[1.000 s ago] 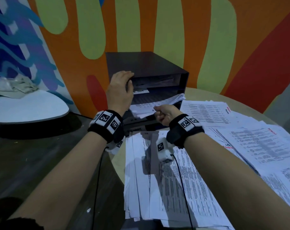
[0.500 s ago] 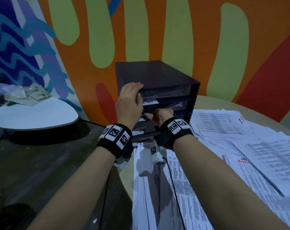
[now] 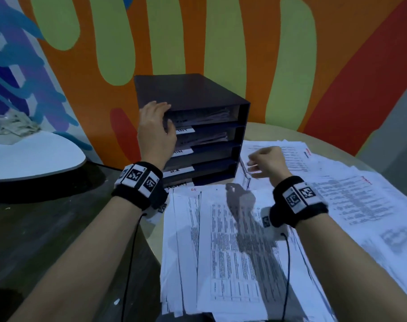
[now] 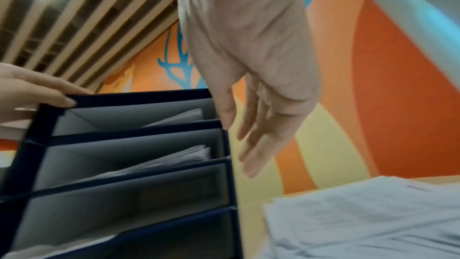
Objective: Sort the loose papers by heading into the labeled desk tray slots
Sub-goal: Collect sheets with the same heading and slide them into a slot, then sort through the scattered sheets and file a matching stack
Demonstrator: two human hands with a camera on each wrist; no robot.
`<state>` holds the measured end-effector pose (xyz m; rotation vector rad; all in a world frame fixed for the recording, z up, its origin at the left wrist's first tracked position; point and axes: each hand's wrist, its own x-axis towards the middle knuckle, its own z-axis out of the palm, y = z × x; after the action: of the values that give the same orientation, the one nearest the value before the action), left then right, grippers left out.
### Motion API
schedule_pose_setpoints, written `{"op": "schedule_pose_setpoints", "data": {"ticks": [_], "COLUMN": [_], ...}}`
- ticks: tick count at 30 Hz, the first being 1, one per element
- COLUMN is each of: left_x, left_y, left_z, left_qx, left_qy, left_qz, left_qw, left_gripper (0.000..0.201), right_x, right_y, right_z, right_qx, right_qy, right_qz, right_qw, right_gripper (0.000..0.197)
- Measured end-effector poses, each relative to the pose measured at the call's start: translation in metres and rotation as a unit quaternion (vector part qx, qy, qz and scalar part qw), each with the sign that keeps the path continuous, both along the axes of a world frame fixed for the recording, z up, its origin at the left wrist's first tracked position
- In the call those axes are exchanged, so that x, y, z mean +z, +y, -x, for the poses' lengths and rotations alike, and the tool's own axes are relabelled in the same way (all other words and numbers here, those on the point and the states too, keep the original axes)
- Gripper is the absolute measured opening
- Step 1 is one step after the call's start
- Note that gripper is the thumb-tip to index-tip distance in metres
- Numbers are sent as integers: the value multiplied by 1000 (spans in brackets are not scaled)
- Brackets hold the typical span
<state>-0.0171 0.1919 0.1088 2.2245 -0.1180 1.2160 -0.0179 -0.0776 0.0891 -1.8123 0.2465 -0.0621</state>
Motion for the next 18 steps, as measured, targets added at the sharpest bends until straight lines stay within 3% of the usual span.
{"op": "schedule_pose_setpoints", "data": {"ticks": [4, 7, 10, 12, 13, 16, 18], "left_x": [5, -1, -19, -34, -42, -67, -77], "left_y": [-15, -38, -59, -70, -73, -76, -76], "left_z": [7, 19, 24, 23, 22, 19, 21], "left_qx": [35, -1, -96, -146, -150, -124, -111], "left_qy": [30, -8, 9, 144, 230, 434, 507], "left_qz": [-8, -31, -18, -6, -18, -114, -180], "left_qw": [999, 999, 995, 979, 961, 885, 836], "left_gripper": [37, 35, 27, 24, 27, 44, 49], "right_x": [-20, -35, -67, -101, -111, -101, -96], "right_y": [-78, -103, -116, -128, -131, -122, -118], "right_z": [11, 28, 39, 36, 37, 56, 61], "right_qx": [-104, -67, -5, 32, 38, 42, 45], "right_qy": [7, 81, 233, 279, 288, 273, 271], "right_qz": [213, 333, 421, 445, 457, 496, 505], "right_qw": [972, 937, 877, 850, 841, 823, 818], "right_gripper": [23, 27, 81, 100, 101, 94, 92]}}
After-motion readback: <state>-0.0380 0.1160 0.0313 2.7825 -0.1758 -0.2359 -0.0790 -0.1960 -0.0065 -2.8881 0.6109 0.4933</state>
